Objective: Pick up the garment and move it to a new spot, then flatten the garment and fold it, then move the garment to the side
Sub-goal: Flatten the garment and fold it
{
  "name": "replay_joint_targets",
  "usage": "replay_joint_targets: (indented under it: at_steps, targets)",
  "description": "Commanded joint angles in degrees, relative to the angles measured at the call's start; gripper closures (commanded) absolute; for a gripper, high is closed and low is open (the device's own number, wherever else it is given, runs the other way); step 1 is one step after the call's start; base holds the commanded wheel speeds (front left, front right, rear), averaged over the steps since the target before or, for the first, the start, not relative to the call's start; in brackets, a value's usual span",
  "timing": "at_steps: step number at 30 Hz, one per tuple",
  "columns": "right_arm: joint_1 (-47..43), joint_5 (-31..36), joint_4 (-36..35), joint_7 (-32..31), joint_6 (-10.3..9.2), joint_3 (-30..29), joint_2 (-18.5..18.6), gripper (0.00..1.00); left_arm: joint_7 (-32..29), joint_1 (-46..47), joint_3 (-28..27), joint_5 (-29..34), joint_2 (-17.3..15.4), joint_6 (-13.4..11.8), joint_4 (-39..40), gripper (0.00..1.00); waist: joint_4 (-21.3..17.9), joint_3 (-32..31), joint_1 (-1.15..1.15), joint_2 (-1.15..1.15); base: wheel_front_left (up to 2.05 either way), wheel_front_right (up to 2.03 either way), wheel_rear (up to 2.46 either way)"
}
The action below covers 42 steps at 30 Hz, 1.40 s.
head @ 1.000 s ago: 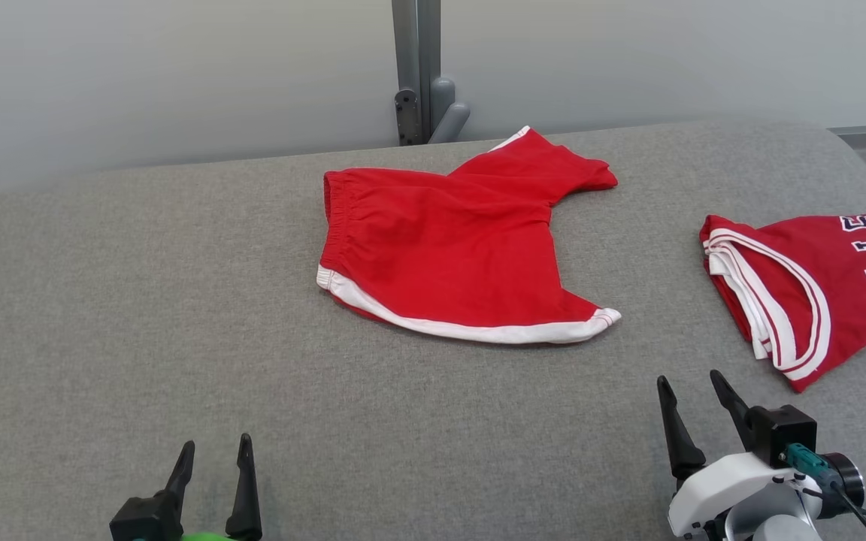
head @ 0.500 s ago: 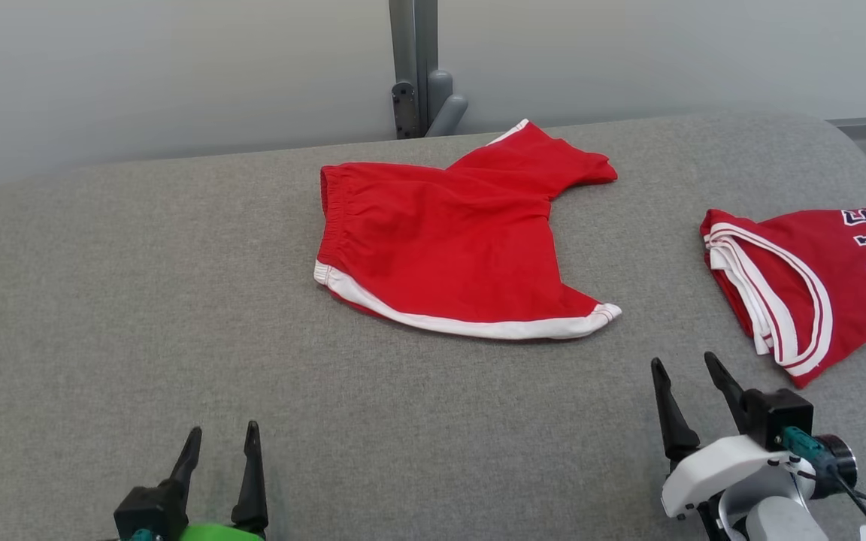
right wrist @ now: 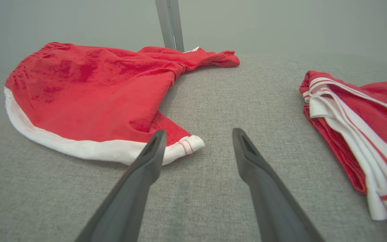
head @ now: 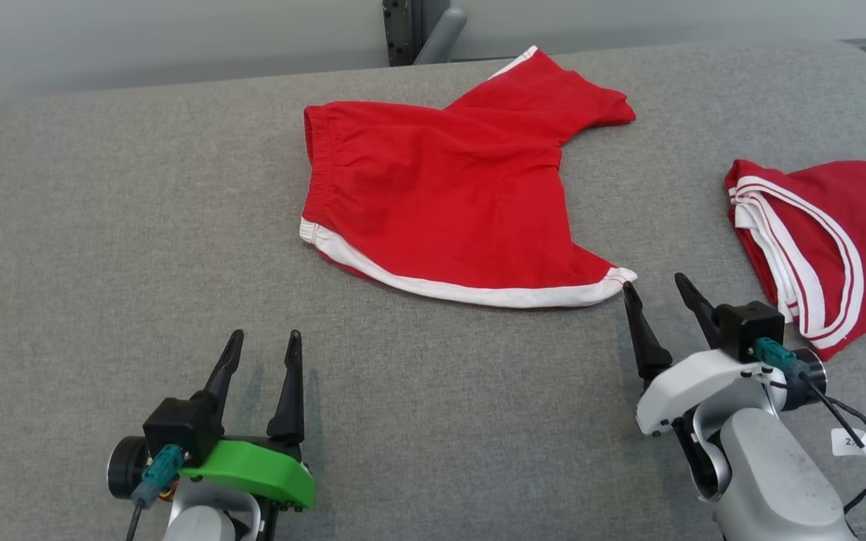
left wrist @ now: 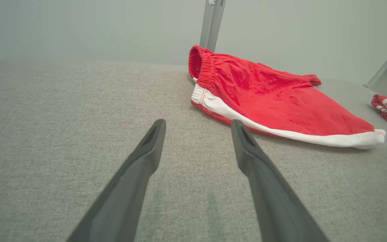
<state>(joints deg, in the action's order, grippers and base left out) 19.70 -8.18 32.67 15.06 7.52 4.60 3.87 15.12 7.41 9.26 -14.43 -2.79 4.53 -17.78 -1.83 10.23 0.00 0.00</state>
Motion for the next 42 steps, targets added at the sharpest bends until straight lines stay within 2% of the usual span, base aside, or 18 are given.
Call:
replay_joint_targets:
  at_steps: [1, 5, 8, 11, 12, 14, 20, 22, 23, 32, 42]
  targets:
    - [1.08, -0.66, 1.03, 0.14, -0.08, 0.37, 0.18, 0.00, 0.00, 0.84, 0.21, -0.42, -0.24, 0.11, -0.28, 0.00, 0.62, 2.02, 0.00, 0.00, 0.00, 0.00, 0.00]
    - [4.11, -1.37, 3.65, 0.14, -0.08, 1.19, 0.81, 0.02, 0.00, 1.62, 1.05, -0.56, -0.23, 0.26, -0.51, 0.00, 1.38, 3.28, 0.00, 0.00, 0.00, 0.00, 0.00]
    - [5.21, -1.91, 5.06, 0.13, -0.08, 1.16, 1.32, 0.18, 0.00, 1.78, 1.09, -0.58, -0.23, 0.29, -0.70, 0.00, 2.05, 3.97, 0.00, 0.00, 0.00, 0.00, 0.00]
    - [5.98, -2.35, 6.55, 0.14, -0.07, 1.33, 1.52, 0.27, 0.00, 1.99, 1.19, -0.49, -0.22, 0.28, -0.82, 0.00, 2.59, 4.44, 0.00, 0.00, 0.00, 0.00, 0.00]
    - [6.20, -2.41, 6.96, 0.14, -0.08, 1.30, 1.58, 0.41, 0.00, 2.06, 1.22, -0.49, -0.23, 0.23, -0.77, 0.00, 2.73, 4.59, 0.00, 0.00, 0.00, 0.00, 0.00]
    - [6.49, -2.73, 7.85, 0.13, -0.08, 1.47, 1.61, 0.51, 0.00, 2.17, 1.18, -0.48, -0.23, 0.15, -0.67, 0.00, 2.93, 4.86, 0.00, 0.00, 0.00, 0.00, 0.00]
    - [6.95, -3.30, 8.91, 0.13, -0.08, 1.23, 1.62, 0.52, 0.00, 2.50, 1.21, -0.47, -0.23, 0.03, -0.50, 0.00, 3.14, 5.40, 0.00, 0.00, 0.00, 0.00, 0.00]
    - [7.38, -3.51, 9.62, 0.13, -0.08, 1.38, 1.49, 0.94, 0.00, 2.74, 1.09, -0.35, -0.23, 0.12, -0.64, 0.00, 3.09, 5.56, 0.00, 0.00, 0.00, 0.00, 0.00]
    - [7.52, -3.60, 9.77, 0.13, -0.08, 1.45, 1.45, 1.00, 0.00, 2.78, 1.07, -0.30, -0.23, 0.14, -0.68, 0.00, 3.02, 5.60, 0.00, 0.00, 0.00, 0.00, 0.00]
    - [5.92, -3.99, 5.45, 0.13, -0.08, 0.32, 1.30, 1.00, -0.01, 6.94, 0.59, -0.34, -0.22, 1.13, -2.15, 0.00, 1.26, 6.29, 0.00, 0.00, 0.00, 0.00, 0.00]
    - [5.58, -4.38, 1.51, 0.14, -0.08, 1.07, 0.60, 1.00, 0.00, 18.05, 1.01, 0.20, -0.92, 2.95, -12.77, 0.00, -2.39, 9.76, 0.00, 0.00, 0.00, 0.00, 0.00]
